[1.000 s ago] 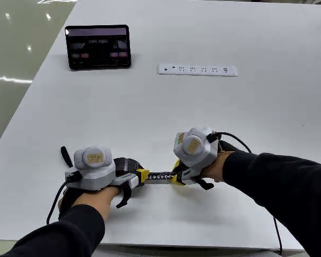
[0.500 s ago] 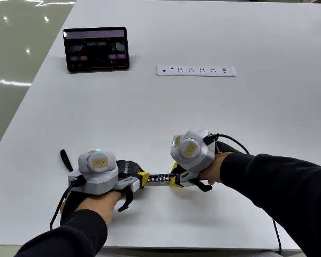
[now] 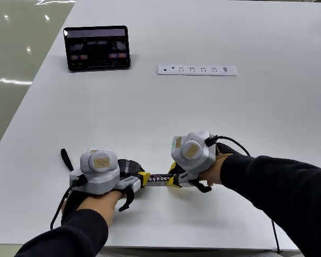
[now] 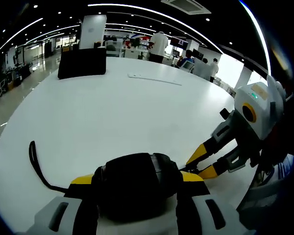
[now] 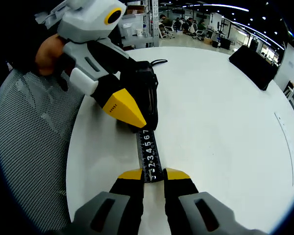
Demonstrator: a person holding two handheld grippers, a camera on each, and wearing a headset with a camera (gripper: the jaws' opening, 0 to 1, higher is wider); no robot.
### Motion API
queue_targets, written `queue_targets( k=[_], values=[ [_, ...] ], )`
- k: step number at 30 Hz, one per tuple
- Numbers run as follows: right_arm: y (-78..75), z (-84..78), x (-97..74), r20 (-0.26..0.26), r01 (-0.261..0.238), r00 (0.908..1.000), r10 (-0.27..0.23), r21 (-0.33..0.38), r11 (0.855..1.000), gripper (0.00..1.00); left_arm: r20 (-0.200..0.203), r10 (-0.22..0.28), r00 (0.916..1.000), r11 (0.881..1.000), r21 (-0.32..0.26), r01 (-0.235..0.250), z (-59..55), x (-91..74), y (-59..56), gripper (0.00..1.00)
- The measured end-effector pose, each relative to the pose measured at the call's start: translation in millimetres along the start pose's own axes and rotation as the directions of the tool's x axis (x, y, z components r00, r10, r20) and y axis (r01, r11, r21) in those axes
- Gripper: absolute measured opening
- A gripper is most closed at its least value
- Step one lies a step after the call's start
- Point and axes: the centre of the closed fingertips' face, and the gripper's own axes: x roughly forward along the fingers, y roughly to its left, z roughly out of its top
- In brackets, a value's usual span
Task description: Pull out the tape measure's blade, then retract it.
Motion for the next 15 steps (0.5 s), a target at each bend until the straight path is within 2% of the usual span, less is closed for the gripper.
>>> queue_targets(
  k=[15],
  values=[
    [2.1,9.9,6.0,0.02,-0.007,0.9998,0.007,0.008,1.0,0.11,-0.002,-0.001,1.0,1.0,-0.007,0.001,0.9,-1.2,0.1,0.6]
  ],
)
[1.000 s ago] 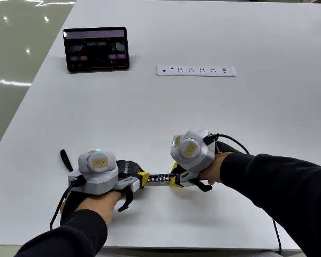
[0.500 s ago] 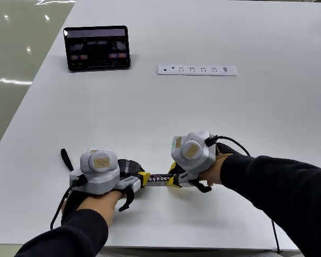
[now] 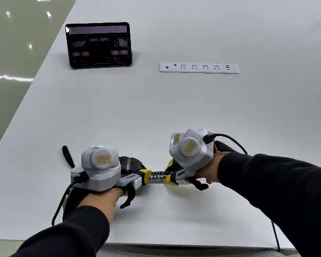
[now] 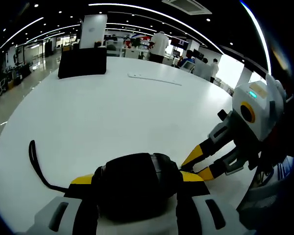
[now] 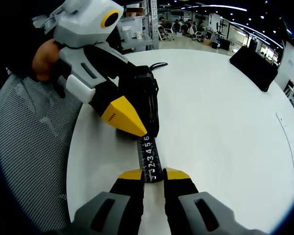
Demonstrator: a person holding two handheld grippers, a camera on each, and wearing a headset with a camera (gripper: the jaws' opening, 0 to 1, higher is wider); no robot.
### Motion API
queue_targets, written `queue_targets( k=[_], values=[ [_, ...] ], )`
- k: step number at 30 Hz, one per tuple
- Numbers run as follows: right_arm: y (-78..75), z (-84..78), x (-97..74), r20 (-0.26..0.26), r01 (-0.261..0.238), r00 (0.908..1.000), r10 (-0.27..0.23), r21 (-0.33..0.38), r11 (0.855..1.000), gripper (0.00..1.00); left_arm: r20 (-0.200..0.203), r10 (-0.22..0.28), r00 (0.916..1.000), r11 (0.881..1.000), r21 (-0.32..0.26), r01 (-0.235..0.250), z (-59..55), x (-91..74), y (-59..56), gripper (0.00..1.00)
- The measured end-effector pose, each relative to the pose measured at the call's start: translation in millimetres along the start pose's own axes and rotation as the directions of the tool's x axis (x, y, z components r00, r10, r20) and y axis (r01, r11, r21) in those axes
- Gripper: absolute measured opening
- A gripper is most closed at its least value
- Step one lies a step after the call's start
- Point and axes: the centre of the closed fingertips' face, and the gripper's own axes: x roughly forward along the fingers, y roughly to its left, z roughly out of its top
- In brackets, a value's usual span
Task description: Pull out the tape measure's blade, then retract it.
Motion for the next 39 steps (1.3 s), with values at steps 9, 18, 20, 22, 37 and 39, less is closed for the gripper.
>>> queue_targets(
  k=[9,18,20,22,37,39],
  values=[
    [1.4,3.0,0.8,0.031,0.01,0.9995,-0.01,-0.014,1.0,0.12,0.001,-0.003,1.0,1.0,-0.004,0.003,0.2,0.4,-0.1,0.6],
    [2.5,0.8,-0.7,0.041,0.005,0.9991,-0.005,-0.017,1.0,0.12,0.001,-0.005,1.0,1.0,-0.003,0.005,0.2,0.8,-0.5,0.6],
    [2.9,0.6,-1.0,0.044,0.006,0.999,-0.005,-0.016,1.0,0.12,0.0,-0.005,1.0,1.0,-0.003,0.005,0.2,1.1,-0.3,0.6],
    [2.7,0.2,-0.9,0.044,0.006,0.999,-0.005,-0.015,1.0,0.12,0.001,-0.006,1.0,1.0,-0.004,0.006,0.2,1.2,-0.3,0.6],
    [2.3,-2.7,-2.3,0.052,0.012,0.9985,-0.013,0.021,1.0,0.11,0.001,-0.009,1.0,1.0,-0.008,0.009,-0.1,1.3,-0.5,0.61],
    [2.4,-2.1,-1.6,0.053,0.012,0.9985,-0.014,0.021,1.0,0.11,0.001,-0.009,1.0,1.0,-0.01,0.009,-0.1,1.2,-0.5,0.61]
  ],
)
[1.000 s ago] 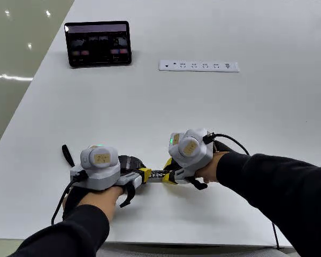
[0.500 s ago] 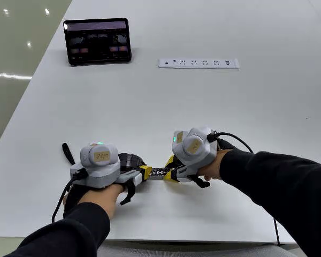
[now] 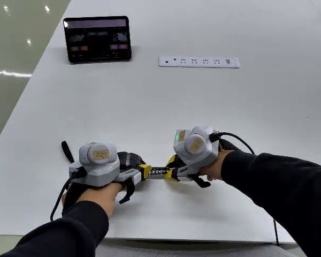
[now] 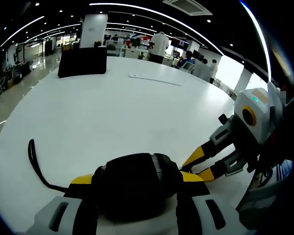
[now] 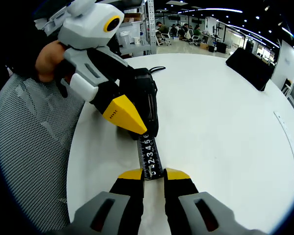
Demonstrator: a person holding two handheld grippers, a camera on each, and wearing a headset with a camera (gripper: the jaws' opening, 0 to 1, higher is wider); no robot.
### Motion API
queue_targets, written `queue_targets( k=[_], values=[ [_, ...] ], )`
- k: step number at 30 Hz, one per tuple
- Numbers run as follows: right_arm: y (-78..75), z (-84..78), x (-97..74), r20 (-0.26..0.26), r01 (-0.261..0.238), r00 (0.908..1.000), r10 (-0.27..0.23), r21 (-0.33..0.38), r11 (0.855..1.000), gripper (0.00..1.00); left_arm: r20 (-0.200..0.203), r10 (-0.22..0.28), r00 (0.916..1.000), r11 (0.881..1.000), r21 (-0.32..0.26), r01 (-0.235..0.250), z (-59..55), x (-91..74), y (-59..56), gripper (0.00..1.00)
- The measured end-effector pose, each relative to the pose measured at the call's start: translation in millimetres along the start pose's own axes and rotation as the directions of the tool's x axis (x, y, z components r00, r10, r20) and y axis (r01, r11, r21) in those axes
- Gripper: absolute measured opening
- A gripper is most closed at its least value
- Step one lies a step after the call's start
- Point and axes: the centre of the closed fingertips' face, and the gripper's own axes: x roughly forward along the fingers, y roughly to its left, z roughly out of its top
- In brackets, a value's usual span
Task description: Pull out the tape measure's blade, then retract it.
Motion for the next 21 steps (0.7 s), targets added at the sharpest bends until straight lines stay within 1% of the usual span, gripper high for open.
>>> queue_targets(
  k=[3,8,13,18,21],
  values=[
    [-0.4,1.9,1.1,0.007,-0.001,1.0,0.001,0.018,1.0,0.1,-0.003,-0.004,1.0,1.0,-0.005,0.004,0.1,-0.1,0.3,0.6],
    [0.2,7.3,4.3,0.015,0.004,0.9999,-0.004,0.014,1.0,0.1,-0.002,-0.013,0.9999,0.999,-0.035,0.013,0.5,-0.5,2.3,0.6],
    [0.9,7.9,4.8,0.017,-0.004,0.9999,0.004,0.017,1.0,0.1,-0.005,-0.013,0.9999,1.0,-0.029,0.013,-0.2,-0.4,1.0,0.6],
    [2.7,10.7,7.2,0.019,-0.013,0.9997,0.014,-0.01,1.0,0.1,-0.011,-0.027,0.9996,0.999,-0.019,0.026,-0.2,-1.2,0.4,0.6],
    [2.7,11.8,8.0,0.017,-0.018,0.9997,0.018,0.0,1.0,0.1,-0.012,-0.029,0.9995,0.999,-0.02,0.029,-0.1,-1.3,0.5,0.6]
  ],
)
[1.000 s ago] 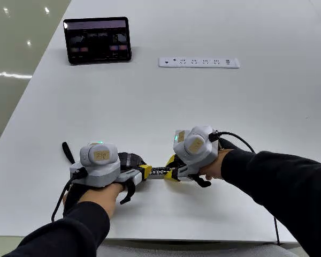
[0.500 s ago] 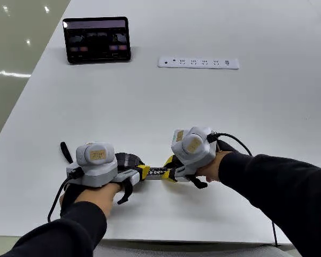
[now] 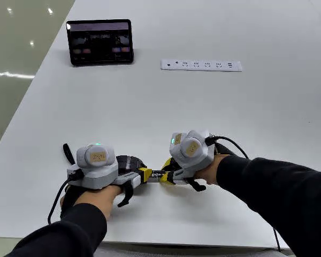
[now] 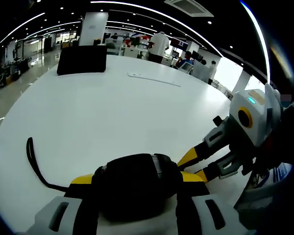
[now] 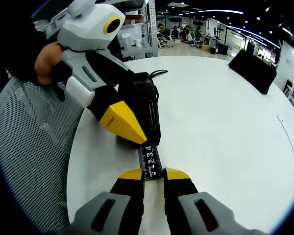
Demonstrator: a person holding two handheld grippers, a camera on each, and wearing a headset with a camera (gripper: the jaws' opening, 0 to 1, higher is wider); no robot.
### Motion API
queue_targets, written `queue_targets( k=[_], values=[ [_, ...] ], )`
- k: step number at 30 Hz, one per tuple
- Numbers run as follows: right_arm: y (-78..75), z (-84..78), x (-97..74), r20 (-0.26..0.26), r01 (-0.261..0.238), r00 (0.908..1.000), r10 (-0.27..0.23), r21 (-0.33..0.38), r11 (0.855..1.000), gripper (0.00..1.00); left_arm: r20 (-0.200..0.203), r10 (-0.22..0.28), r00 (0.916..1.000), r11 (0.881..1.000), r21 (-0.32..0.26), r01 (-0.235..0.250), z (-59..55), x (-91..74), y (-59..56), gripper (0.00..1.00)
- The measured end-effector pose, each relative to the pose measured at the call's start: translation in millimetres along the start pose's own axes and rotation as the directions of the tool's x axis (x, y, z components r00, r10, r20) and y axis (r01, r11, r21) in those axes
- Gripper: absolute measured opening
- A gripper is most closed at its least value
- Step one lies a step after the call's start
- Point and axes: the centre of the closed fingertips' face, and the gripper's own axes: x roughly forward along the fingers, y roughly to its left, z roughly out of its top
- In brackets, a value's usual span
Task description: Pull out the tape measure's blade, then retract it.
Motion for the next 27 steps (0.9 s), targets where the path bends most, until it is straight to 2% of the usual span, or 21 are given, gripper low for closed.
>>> queue_targets(
  k=[19,27],
  values=[
    [0.3,13.5,11.6,0.024,-0.018,0.9996,0.017,0.024,1.0,0.1,-0.002,-0.002,1.0,1.0,-0.017,0.002,0.5,-0.4,-1.0,0.6],
    [0.4,14.7,13.0,0.033,-0.008,0.9994,0.009,-0.013,1.0,0.11,-0.003,-0.002,1.0,1.0,-0.013,0.002,0.6,0.2,-0.5,0.6]
  ],
)
